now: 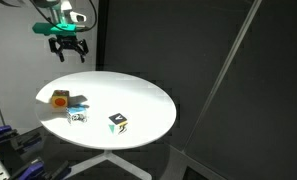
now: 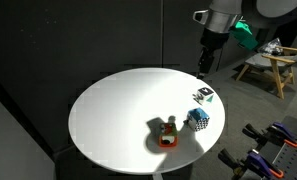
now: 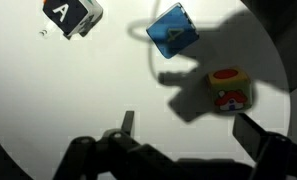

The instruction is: Move the block with a house on it to the right

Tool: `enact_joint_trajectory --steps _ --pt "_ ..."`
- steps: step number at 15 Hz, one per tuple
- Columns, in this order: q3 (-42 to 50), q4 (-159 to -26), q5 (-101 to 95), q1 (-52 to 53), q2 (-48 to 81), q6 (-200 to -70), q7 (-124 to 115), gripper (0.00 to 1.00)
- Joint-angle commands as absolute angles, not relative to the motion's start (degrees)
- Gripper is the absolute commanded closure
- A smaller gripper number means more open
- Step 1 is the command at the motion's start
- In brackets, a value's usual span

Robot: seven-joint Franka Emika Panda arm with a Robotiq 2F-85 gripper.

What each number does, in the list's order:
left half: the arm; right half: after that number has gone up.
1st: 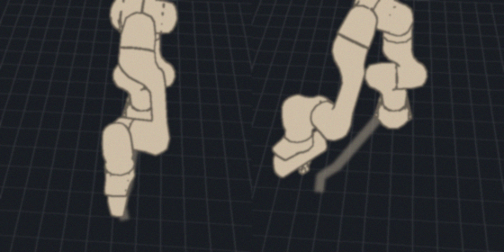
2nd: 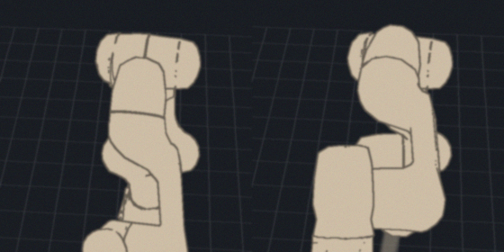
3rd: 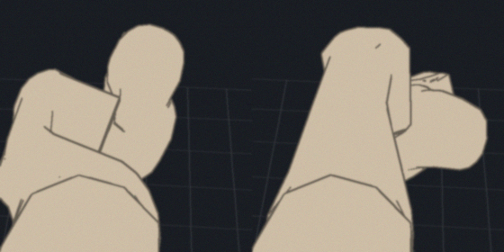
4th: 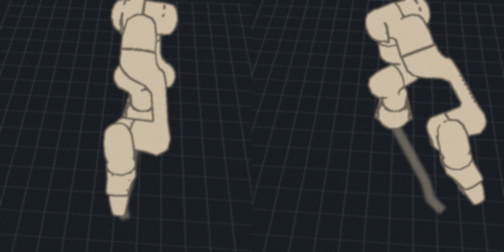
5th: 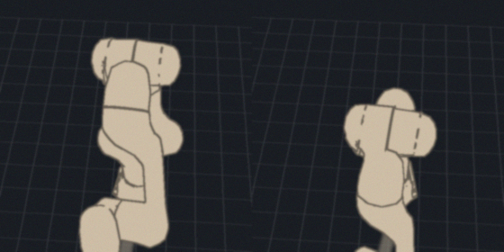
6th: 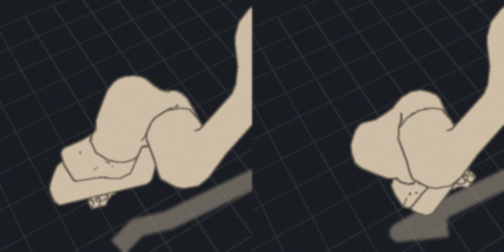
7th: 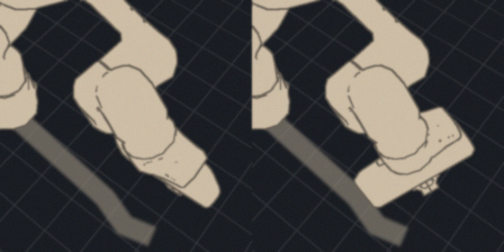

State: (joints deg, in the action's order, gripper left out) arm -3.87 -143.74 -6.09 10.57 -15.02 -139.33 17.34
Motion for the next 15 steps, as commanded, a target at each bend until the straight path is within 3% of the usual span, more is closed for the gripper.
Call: enact_joint_trajectory --steps 1,15 --pt "-4.3 -143.7 -3.1 12.8 -14.4 -139.8 23.2 0.0" --pt "-5.0 -143.9 -0.7 13.7 -13.8 -139.1 24.9 0.0"
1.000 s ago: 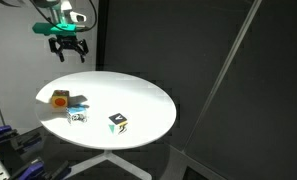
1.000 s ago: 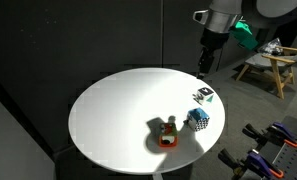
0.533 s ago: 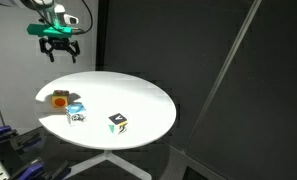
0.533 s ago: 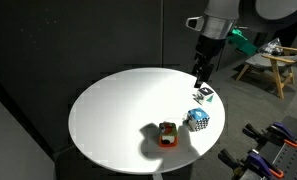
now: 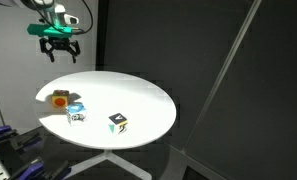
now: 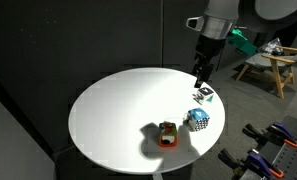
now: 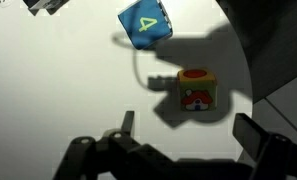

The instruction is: Move the block with a house on it to the right

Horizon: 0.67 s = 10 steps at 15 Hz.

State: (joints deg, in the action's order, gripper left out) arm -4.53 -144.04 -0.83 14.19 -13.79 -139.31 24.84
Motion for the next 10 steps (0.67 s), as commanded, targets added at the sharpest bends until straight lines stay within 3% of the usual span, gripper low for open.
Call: enact_joint_trajectory --steps 1,10 --pt "-5.0 -143.9 -0.7 13.7 -13.8 -139.1 24.9 0.0" --pt "-3.6 -145.2 5.4 15.1 -15.1 -139.5 33.0 0.0"
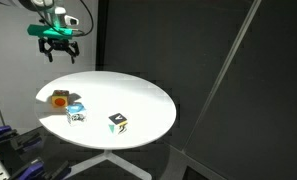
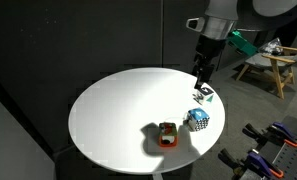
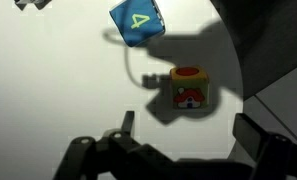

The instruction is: Move the block with a house on it to the right

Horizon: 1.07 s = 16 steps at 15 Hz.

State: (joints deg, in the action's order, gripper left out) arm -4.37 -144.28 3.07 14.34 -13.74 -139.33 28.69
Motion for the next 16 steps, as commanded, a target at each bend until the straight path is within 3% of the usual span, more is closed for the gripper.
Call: enact_joint_trajectory --steps 1,16 --pt "-3.8 -145.2 5.3 15.1 -15.2 -139.4 33.5 0.0" --pt "-9.1 -142.3 3.4 17.1 -6.0 -143.3 33.4 0.0"
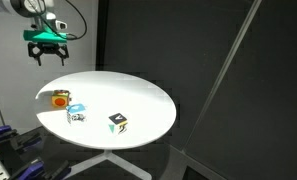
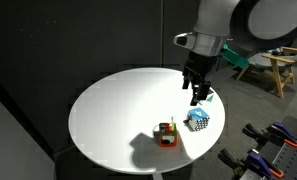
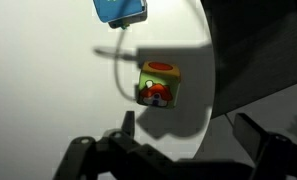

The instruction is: Move the block with a house on it to the right

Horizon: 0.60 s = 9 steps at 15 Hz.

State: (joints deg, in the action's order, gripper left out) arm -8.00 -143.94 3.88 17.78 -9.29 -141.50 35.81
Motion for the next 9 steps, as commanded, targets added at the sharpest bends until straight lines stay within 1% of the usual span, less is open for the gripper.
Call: enact_joint_trajectory --steps 1,9 --pt "-9.4 -141.9 3.5 17.0 -4.9 -143.8 32.6 0.0" --pt "-12.2 -138.4 -1.0 16.6 3.6 -147.2 21.4 0.0"
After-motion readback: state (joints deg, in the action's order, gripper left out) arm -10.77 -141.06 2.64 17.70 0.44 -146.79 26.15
